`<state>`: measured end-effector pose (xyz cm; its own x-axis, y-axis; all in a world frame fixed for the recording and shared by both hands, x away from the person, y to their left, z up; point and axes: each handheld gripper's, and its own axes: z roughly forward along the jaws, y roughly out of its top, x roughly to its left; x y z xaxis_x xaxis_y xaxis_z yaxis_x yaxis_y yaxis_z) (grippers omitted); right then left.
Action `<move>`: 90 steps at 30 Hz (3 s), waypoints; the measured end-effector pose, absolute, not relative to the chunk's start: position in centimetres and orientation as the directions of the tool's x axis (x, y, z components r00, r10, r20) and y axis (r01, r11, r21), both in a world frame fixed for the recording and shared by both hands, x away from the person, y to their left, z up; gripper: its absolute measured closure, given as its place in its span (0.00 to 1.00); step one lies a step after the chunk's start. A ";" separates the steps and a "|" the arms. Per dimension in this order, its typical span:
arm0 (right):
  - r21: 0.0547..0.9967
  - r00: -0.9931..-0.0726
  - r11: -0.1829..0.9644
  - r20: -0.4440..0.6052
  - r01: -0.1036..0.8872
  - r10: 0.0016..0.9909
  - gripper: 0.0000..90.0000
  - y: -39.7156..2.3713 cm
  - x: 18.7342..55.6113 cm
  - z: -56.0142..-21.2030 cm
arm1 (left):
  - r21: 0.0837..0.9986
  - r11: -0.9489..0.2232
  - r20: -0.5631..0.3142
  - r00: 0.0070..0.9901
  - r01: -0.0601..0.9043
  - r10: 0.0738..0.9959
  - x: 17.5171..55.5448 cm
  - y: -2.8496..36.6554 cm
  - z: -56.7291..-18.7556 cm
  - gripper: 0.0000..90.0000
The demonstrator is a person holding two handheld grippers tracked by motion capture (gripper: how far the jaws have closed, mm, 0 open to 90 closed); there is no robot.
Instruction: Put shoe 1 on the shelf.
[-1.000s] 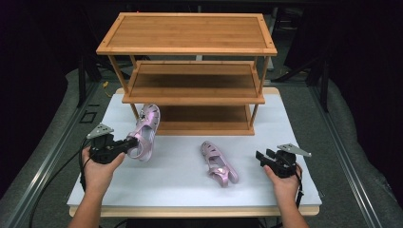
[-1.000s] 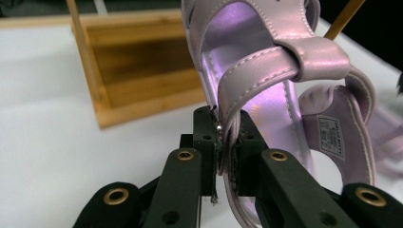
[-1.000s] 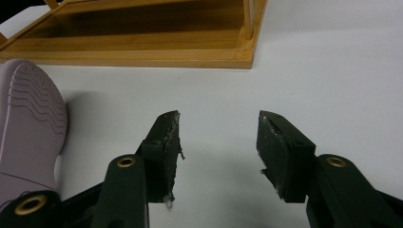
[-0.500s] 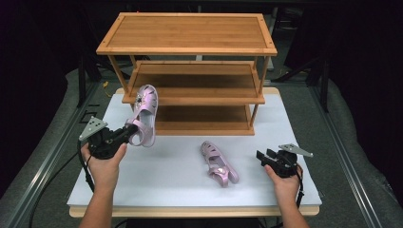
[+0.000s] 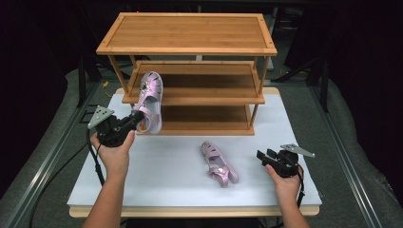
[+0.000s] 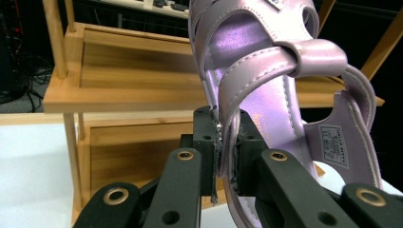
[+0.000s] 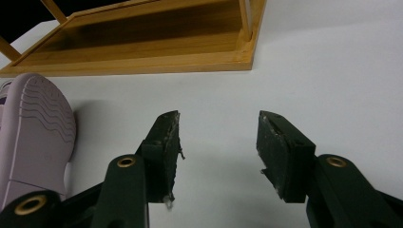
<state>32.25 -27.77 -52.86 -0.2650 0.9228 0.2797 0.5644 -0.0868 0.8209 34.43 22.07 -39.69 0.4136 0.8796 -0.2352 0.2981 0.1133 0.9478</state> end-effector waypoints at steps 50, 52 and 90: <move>0.815 -0.273 -0.118 0.322 0.567 0.907 0.55 -28.3 32.4 -53.0 | 0.883 0.047 -0.181 0.246 0.467 0.952 47.7 12.5 -35.2 0.91; 0.814 -0.269 -0.125 0.327 0.567 0.906 0.55 -28.3 32.4 -53.1 | 0.878 0.048 -0.181 0.237 0.476 0.955 48.0 12.6 -35.2 0.90; 0.850 -0.319 0.005 0.192 0.527 0.928 0.54 -26.8 32.0 -52.3 | 0.932 -0.006 -0.169 0.451 0.362 0.877 41.8 16.1 -34.4 0.58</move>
<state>32.03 -26.76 -52.31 -0.3187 0.9281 0.1923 0.5266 0.0047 0.8501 41.80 16.10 -34.39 0.4508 0.8765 -0.1689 0.3620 -0.0065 0.9322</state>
